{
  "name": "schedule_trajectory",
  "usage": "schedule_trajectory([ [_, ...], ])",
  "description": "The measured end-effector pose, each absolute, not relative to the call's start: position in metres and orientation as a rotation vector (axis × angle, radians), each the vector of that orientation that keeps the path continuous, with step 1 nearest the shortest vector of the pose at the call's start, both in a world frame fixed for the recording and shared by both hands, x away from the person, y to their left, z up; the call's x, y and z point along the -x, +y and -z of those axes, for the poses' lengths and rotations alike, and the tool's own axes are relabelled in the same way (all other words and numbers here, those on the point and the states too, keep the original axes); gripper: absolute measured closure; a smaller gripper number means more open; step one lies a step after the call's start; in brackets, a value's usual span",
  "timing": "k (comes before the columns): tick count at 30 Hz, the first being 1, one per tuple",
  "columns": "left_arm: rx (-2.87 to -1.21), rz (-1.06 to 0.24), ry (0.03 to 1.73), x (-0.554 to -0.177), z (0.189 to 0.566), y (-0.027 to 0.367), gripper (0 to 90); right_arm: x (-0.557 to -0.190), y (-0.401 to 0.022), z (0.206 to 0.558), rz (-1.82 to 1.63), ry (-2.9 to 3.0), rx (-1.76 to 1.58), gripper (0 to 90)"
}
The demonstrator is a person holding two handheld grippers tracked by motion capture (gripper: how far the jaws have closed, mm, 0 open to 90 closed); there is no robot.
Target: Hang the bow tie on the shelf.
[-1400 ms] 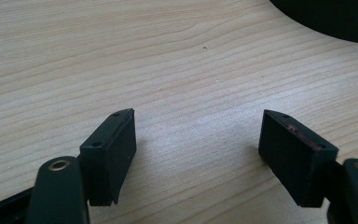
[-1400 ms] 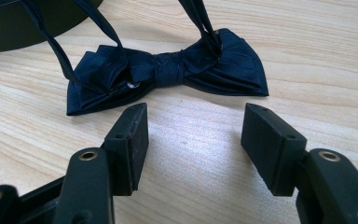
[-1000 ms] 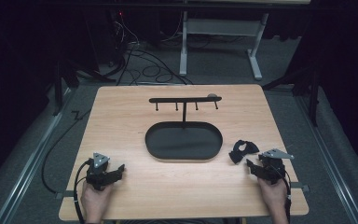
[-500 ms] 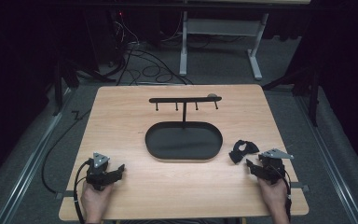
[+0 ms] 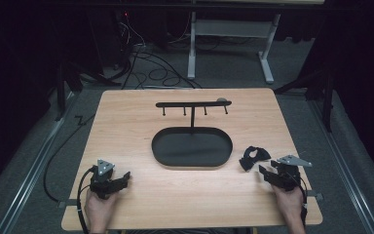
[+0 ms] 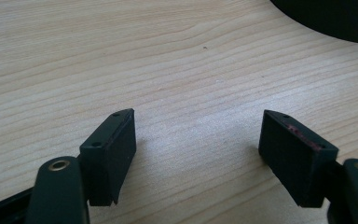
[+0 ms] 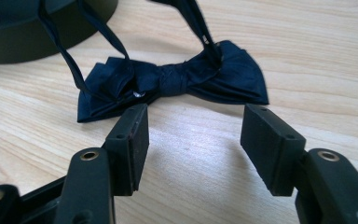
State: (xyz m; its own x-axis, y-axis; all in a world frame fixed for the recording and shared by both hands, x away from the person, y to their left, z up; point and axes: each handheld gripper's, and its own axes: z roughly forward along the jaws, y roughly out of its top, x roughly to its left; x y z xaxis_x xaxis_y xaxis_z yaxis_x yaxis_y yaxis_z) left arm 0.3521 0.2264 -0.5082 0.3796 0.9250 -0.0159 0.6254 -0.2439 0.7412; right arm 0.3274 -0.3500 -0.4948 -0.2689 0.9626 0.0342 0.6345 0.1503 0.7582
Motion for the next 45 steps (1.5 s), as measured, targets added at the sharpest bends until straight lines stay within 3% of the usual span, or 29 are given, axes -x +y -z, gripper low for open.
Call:
schedule_trajectory([
  [25,-1.964,-0.571,1.333,-0.352,0.508,0.226,27.7,-0.352,-0.349,0.461,-1.001,1.961,-1.490,47.3],
  [45,-1.964,-0.571,1.333,-0.352,0.508,0.226,27.7,-0.373,-0.337,0.464,-0.957,2.015,-1.473,51.9],
])
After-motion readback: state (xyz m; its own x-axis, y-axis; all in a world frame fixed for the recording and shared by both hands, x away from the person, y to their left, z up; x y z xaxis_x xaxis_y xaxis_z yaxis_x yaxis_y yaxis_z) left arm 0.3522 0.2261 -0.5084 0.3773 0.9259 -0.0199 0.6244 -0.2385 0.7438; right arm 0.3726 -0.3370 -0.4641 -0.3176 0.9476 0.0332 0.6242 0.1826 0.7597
